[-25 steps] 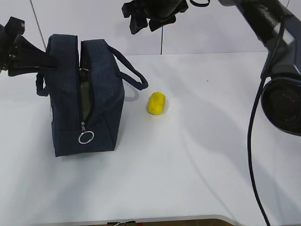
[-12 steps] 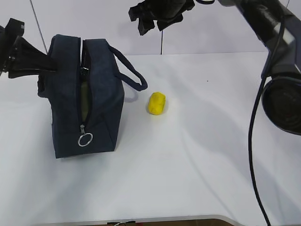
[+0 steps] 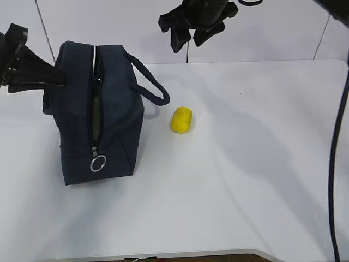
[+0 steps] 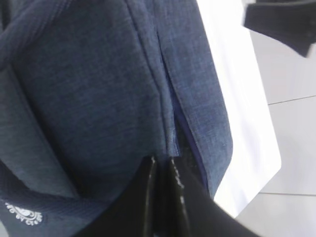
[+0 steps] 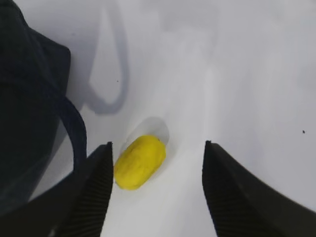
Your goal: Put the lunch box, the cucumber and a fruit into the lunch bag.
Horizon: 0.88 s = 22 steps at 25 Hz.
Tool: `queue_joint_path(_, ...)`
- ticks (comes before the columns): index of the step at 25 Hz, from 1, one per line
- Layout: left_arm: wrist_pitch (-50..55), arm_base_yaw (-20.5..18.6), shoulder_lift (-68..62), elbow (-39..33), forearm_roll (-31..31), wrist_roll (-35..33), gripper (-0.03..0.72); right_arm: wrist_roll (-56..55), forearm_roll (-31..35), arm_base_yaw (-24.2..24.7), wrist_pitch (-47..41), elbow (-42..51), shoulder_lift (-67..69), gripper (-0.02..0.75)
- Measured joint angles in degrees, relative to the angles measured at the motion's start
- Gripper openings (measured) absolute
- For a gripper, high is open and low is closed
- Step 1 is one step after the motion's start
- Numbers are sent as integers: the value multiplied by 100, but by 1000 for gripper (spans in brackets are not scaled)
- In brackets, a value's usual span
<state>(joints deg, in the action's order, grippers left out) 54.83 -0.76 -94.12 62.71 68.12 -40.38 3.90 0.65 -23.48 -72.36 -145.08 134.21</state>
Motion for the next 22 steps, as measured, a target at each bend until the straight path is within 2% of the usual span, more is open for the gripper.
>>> queue_joint_path(15, 4, 0, 0, 0, -123, 0, 5, -10, -2, 46, 33, 2276, -1414, 461)
queue_joint_path(22, 18, 0, 0, 0, -123, 0, 5, -52, 245, 46, 41, 2732, -1738, 461)
